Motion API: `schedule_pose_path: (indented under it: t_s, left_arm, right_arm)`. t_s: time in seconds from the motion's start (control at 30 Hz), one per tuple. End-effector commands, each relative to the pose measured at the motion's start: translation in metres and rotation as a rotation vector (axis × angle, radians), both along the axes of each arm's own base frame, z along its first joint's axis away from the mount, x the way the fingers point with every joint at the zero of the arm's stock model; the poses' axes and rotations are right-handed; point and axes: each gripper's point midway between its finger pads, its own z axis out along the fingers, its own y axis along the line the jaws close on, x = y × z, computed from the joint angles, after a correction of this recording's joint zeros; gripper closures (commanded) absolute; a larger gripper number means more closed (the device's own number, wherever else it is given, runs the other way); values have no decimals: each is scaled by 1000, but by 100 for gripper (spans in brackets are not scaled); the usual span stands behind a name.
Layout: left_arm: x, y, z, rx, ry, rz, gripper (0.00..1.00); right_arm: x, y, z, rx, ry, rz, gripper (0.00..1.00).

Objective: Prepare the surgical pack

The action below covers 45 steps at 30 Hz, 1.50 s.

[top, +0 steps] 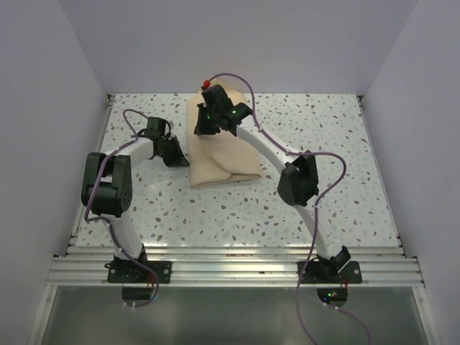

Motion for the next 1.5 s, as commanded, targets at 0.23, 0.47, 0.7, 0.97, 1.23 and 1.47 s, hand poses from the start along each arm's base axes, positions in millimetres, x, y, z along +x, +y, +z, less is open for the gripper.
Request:
schedule_pose_path:
  t_s: [0.23, 0.47, 0.7, 0.97, 1.23, 1.47]
  left_arm:
    - [13, -12, 4, -32, -30, -18, 95]
    - [18, -13, 9, -31, -41, -24, 96]
    - [19, -14, 9, -30, -39, -31, 95]
    - [19, -16, 8, -39, -32, -28, 96]
    - [19, -15, 7, -32, -31, -21, 96]
    - [21, -9, 22, -5, -54, 5, 92]
  right_arm:
    - [8, 35, 85, 219, -172, -11, 100]
    - [9, 18, 139, 287, -224, -17, 100]
    - [5, 3, 179, 354, -270, -12, 100]
    - [11, 44, 143, 424, -212, 28, 100]
    - [-13, 61, 60, 318, -48, 77, 100]
    - [-18, 63, 18, 269, 17, 83, 100]
